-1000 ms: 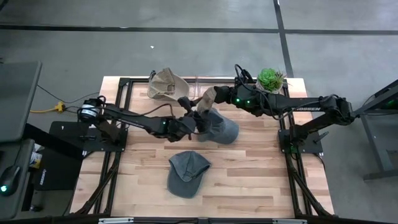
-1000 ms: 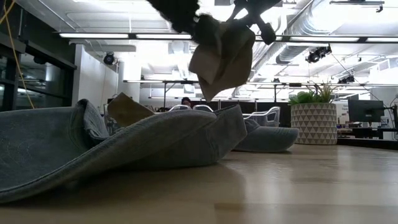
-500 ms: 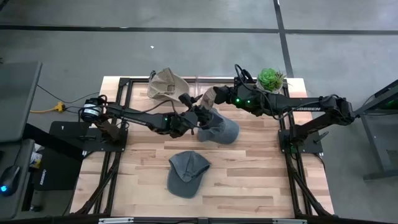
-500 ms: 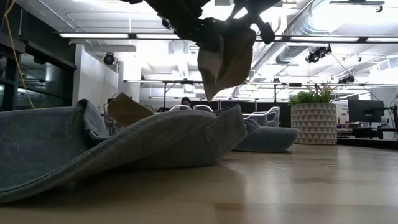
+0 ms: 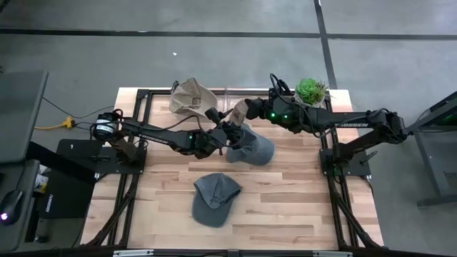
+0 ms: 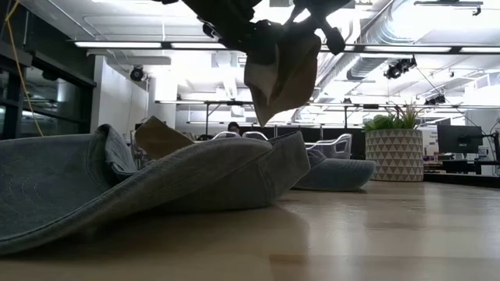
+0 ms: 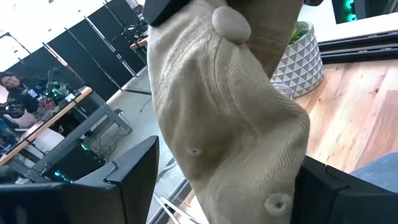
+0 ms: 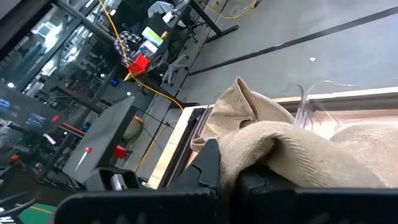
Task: Pick & Place hat
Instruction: Put the brown cap into the left transparent bin
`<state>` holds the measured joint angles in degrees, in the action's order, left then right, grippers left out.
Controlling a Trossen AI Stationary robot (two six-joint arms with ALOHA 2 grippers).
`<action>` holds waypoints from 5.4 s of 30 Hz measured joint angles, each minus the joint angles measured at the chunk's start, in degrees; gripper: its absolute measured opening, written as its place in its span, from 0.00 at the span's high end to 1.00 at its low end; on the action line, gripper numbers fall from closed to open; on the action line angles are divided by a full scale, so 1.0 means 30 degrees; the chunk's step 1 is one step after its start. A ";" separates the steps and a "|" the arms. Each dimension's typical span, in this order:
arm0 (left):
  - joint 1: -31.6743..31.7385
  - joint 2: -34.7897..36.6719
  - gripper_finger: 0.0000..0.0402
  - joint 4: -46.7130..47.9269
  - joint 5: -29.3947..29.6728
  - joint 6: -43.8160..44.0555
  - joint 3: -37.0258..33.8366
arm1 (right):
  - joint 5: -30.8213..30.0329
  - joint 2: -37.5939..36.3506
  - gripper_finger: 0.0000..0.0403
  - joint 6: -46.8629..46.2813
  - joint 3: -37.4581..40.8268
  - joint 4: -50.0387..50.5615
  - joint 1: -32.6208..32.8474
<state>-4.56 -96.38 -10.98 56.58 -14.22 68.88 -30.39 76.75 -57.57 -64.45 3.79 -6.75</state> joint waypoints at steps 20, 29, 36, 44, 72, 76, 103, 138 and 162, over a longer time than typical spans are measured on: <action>0.0517 0.0000 0.34 -0.0007 0.0972 0.3813 -0.0015 | 0.0776 -0.0007 1.00 0.0359 0.0000 -0.0656 0.0018; 0.0517 0.0015 0.40 -0.0036 0.3165 0.4554 -0.0022 | 0.0823 -0.0007 1.00 0.0573 0.0000 -0.0656 0.0018; 0.0491 0.0022 0.66 -0.0022 0.3279 0.4466 -0.0022 | 0.0831 -0.0007 1.00 0.0685 0.0000 -0.0648 0.0011; 0.0345 0.0022 0.98 -0.0003 0.2937 0.4404 -0.0022 | 0.0904 -0.0007 1.00 0.0723 0.0000 -0.0639 0.0015; 0.0393 0.0029 1.00 0.8568 0.0522 1.0163 0.2820 | 0.2167 -0.0007 0.87 0.1347 -0.0007 -0.0364 0.0011; 0.0388 0.0029 1.00 0.9866 -0.0216 1.2344 0.2820 | 0.2664 -0.0007 0.84 0.1635 -0.0007 -0.0349 0.0011; 0.0393 0.0248 1.00 1.1998 -0.0670 1.4529 0.2812 | 0.6620 -0.1519 0.56 0.6848 -0.0007 0.1524 -0.1408; 0.1089 0.6706 1.00 1.2488 -0.1136 2.1174 0.2798 | 0.6528 -0.5319 0.56 0.9363 -0.0007 0.8306 -0.1409; 0.8271 1.0430 1.00 0.6030 -0.9919 2.9570 0.0301 | 0.2721 -0.5311 0.56 0.7465 0.0000 1.0643 0.1943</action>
<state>20.25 -65.09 7.11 26.82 74.49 69.79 -22.23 60.82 -35.17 -64.45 35.72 -0.92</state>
